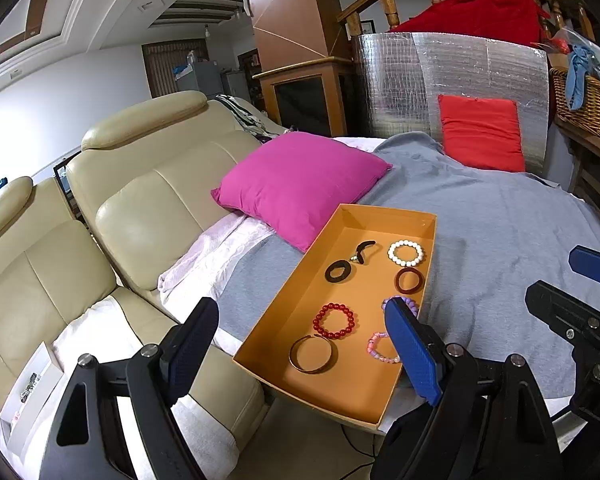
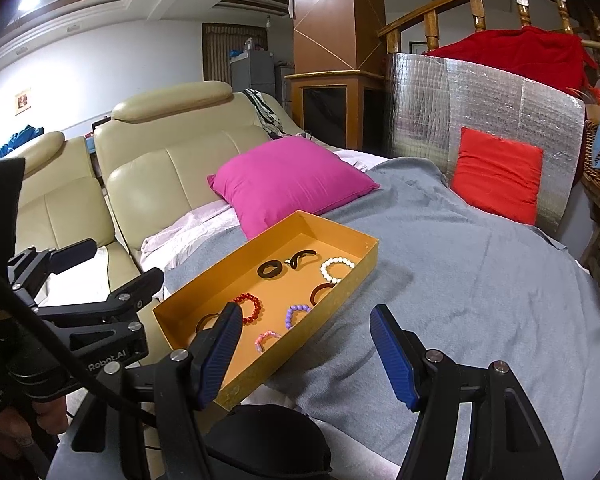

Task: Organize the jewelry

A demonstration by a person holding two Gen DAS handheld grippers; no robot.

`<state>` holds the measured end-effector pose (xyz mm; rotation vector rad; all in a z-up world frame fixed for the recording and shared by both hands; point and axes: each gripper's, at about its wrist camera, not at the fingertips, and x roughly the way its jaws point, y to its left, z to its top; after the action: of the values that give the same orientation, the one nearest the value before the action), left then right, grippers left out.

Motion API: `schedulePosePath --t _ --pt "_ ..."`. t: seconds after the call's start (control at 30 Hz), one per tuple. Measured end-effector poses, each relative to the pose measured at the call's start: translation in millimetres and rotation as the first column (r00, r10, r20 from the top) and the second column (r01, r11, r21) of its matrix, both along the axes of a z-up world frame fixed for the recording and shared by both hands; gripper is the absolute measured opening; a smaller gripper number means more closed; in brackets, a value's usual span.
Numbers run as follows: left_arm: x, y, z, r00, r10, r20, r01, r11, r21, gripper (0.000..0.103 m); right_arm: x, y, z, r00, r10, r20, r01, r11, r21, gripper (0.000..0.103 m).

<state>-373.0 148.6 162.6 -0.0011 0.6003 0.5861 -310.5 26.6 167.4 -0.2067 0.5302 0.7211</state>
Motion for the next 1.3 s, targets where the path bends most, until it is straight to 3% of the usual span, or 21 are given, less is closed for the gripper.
schedulePosePath --t 1.3 --pt "2.4 2.4 -1.7 1.0 -0.011 -0.013 0.011 1.0 -0.012 0.086 4.1 4.0 4.7 1.0 -0.006 0.005 0.005 1.0 0.008 0.07"
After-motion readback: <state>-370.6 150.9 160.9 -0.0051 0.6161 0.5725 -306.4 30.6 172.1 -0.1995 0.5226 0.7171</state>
